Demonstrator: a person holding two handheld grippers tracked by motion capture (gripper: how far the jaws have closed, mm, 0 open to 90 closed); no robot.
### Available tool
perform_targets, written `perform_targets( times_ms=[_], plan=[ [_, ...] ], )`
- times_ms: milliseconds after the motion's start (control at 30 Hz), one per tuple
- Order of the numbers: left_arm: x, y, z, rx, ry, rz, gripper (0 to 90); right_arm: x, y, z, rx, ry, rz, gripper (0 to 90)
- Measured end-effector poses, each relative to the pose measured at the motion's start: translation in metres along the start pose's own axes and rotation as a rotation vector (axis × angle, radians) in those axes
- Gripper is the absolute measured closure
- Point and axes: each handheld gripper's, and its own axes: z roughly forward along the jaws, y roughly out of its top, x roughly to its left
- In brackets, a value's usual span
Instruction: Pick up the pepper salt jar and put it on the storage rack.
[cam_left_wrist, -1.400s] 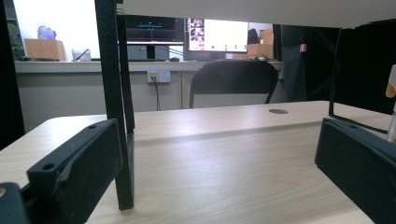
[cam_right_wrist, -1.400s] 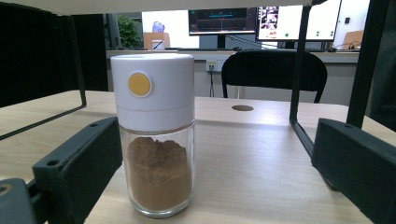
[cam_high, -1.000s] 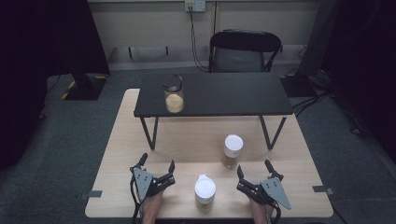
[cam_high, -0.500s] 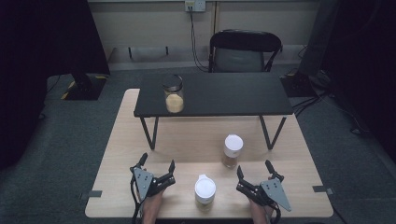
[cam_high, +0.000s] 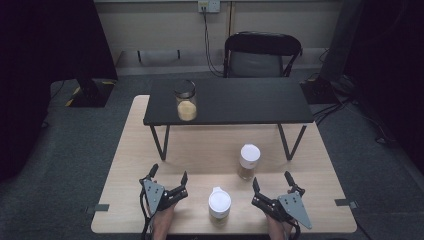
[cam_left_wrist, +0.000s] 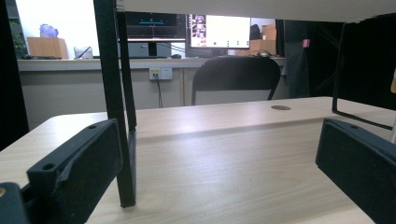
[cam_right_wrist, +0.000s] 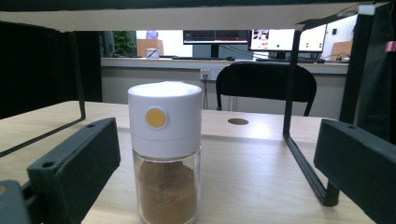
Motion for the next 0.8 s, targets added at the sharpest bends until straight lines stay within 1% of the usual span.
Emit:
perform_targets(
  times_ms=[100,167,233,333,433,500,633,800],
  plan=[
    [0.000,0.000,0.000,0.002,0.002,-0.003,0.0,0.001,0.004,-0.002,-0.007,-0.003,0.001,0.0],
    [0.000,0.000,0.000,0.001,0.000,-0.002,0.0,0.002,0.006,-0.004,-0.010,0.003,0.003,0.0],
    [0.000,0.000,0.000,0.001,0.000,-0.003,0.0,0.004,0.009,-0.005,-0.014,0.015,0.015,0.0],
    [0.000,0.000,0.000,0.000,-0.001,-0.003,0.0,0.008,0.014,-0.008,-0.035,0.028,0.021,0.0],
    [0.000,0.000,0.000,0.000,-0.002,-0.002,0.0,0.011,0.019,-0.010,-0.040,0.041,0.029,0.0],
    [0.000,0.000,0.000,0.000,-0.002,-0.002,0.0,0.013,0.021,-0.012,-0.044,0.040,0.030,0.0],
    [0.000,0.000,0.000,0.000,-0.002,-0.002,0.0,0.016,0.027,-0.016,-0.043,0.041,0.041,0.0],
    [0.000,0.000,0.000,0.000,-0.002,-0.002,0.0,0.019,0.031,-0.019,-0.038,0.055,0.039,0.0]
  ],
)
